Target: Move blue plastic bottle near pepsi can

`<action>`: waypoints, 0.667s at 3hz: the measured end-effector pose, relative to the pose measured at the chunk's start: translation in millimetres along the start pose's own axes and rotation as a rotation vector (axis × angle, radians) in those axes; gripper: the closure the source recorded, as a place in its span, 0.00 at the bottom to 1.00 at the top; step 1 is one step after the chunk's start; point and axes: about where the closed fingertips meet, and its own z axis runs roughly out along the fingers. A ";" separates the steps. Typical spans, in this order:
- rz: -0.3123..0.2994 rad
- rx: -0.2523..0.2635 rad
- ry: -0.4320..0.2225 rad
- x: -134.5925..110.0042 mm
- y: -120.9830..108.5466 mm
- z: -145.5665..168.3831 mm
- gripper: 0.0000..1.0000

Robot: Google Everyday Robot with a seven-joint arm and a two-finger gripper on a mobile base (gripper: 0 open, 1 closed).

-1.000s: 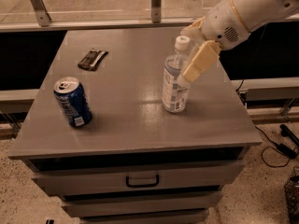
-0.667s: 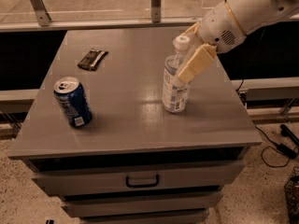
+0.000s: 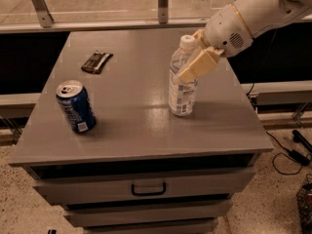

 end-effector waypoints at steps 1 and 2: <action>-0.001 -0.002 -0.001 -1.1 -0.2 1.8 0.87; -0.003 -0.003 -0.002 -2.2 -0.4 3.6 1.00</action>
Offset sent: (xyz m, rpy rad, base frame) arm 0.0002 0.0019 -0.0004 0.0007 0.0001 0.0021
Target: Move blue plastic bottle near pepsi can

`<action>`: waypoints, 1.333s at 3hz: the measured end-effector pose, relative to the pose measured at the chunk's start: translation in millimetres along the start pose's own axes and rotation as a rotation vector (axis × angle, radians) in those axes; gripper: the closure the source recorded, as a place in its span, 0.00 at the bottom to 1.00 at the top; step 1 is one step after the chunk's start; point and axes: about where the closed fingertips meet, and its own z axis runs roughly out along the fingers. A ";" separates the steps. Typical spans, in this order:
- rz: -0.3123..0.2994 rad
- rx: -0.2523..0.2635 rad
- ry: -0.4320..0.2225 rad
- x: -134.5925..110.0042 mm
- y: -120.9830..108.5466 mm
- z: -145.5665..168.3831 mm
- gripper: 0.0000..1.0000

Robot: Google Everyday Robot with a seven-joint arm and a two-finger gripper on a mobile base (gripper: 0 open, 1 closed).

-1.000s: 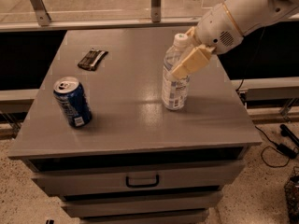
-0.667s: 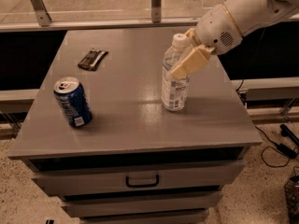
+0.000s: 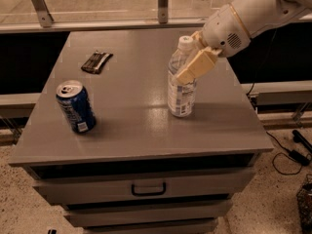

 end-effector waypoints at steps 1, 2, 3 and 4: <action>-0.002 -0.005 -0.004 -1.4 -0.4 1.6 1.00; -0.018 -0.032 -0.070 -20.2 -10.4 14.5 1.00; -0.077 -0.098 -0.130 -52.6 -24.7 42.7 1.00; -0.153 -0.188 -0.183 -91.2 -35.7 81.8 1.00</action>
Offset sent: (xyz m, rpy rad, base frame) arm 0.0255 0.0491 0.0151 0.1599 0.0132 0.0829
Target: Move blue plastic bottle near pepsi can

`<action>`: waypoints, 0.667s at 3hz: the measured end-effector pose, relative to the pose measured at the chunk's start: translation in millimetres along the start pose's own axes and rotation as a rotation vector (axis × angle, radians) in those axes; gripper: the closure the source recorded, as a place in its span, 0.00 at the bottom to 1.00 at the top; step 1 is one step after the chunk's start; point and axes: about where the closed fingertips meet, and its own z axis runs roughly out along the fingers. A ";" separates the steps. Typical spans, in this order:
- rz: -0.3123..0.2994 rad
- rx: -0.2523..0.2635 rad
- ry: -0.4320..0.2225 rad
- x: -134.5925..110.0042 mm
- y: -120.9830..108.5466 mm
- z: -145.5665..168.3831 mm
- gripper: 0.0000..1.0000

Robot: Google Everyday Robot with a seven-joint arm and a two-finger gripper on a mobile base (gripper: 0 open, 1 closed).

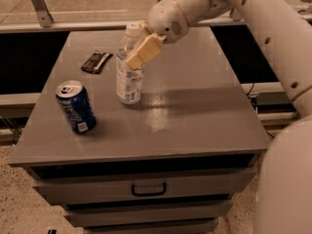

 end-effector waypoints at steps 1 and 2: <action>-0.092 -0.068 0.051 -25.5 -2.5 34.9 1.00; -0.182 -0.064 0.138 -44.7 1.4 50.7 1.00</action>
Offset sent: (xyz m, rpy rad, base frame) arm -0.0284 0.0805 0.0195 -0.2066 -0.2407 0.1932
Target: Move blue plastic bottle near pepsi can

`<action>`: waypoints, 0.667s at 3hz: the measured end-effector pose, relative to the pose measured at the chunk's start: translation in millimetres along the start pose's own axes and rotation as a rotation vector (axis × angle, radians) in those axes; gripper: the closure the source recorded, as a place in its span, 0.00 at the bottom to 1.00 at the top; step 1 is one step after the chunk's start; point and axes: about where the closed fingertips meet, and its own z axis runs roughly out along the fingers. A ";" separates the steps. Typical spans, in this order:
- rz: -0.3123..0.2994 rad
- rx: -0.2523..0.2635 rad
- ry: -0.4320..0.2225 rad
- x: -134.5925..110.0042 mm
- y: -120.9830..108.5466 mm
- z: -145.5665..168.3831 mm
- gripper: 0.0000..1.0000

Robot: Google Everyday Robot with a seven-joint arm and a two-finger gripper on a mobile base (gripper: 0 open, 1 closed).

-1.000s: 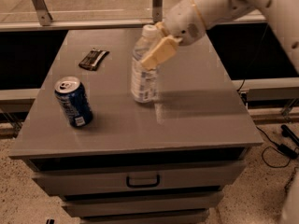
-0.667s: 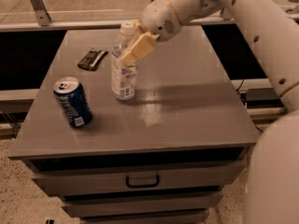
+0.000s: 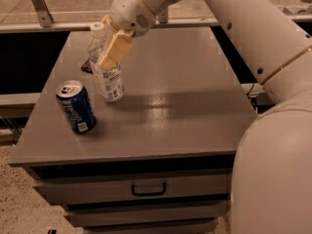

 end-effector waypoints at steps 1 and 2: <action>0.006 -0.004 -0.006 1.3 -0.1 3.4 1.00; 0.014 -0.010 -0.013 1.2 0.2 7.4 0.82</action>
Offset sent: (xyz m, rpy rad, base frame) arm -0.0031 0.0016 -0.0078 0.0031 0.0364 -0.0017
